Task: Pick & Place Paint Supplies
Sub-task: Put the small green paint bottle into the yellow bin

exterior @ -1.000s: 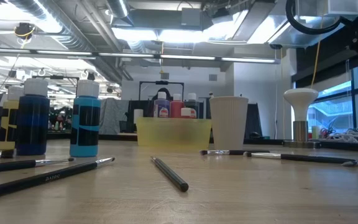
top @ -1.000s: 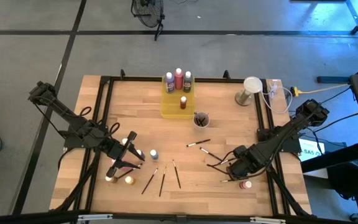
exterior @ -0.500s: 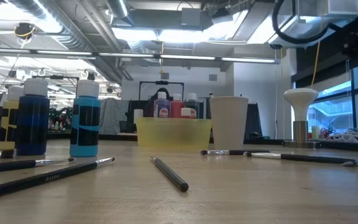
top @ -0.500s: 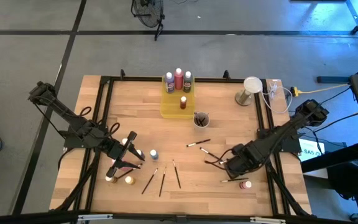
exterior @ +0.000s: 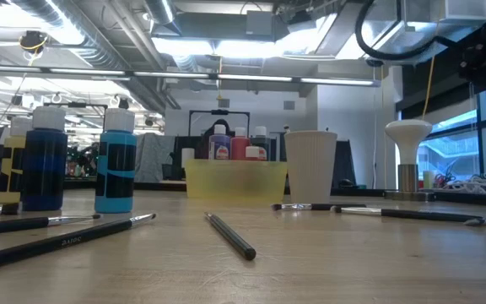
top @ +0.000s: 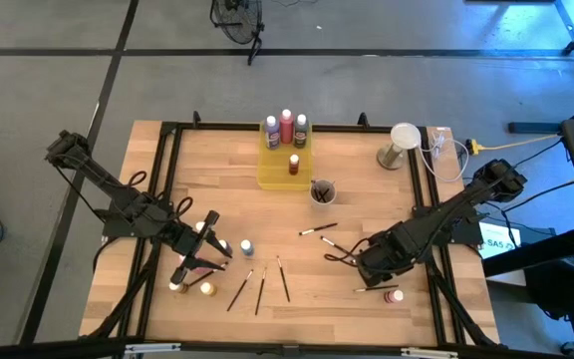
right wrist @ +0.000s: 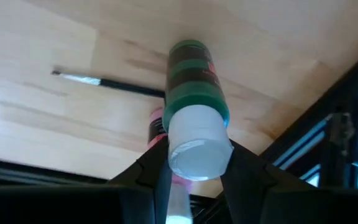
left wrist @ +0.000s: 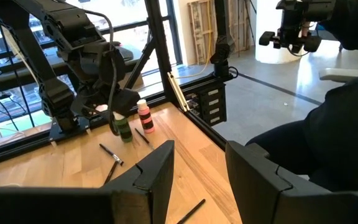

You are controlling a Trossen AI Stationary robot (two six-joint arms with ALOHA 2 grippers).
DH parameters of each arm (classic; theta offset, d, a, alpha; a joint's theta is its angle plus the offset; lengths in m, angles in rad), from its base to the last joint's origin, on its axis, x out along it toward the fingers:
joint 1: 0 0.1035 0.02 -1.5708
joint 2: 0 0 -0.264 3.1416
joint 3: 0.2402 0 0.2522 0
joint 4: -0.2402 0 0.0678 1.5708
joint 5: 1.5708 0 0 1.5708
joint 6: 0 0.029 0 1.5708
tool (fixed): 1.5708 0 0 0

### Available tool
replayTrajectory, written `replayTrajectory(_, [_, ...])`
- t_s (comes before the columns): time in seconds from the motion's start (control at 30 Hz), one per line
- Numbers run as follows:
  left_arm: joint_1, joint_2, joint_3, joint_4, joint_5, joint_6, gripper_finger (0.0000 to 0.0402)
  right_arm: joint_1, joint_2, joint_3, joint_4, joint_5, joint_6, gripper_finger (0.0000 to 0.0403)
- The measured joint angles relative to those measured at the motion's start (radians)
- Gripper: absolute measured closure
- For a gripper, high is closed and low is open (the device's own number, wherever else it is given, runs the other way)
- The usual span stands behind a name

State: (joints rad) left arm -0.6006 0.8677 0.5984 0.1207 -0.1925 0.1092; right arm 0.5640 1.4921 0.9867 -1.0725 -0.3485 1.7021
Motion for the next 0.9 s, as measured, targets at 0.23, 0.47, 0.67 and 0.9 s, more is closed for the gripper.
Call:
replayTrajectory(0.23, [0.0,0.0,0.0,0.0,0.0,-0.001,0.0261,0.0,0.0,0.0,0.041,0.0,-0.016,0.0286])
replayTrajectory(0.47, [0.0,0.0,0.0,0.0,0.0,-0.001,0.0261,0.0,0.0,0.0,0.04,0.004,-0.027,0.0291])
replayTrajectory(0.67, [0.0,0.0,0.0,0.001,0.0,0.0,0.0261,0.0,0.0,0.0,0.04,0.005,-0.027,0.0291])
replayTrajectory(0.9, [0.0,0.0,0.0,0.001,0.0,0.0,0.0261,0.0,-0.001,0.004,0.044,0.005,-0.042,0.0291])
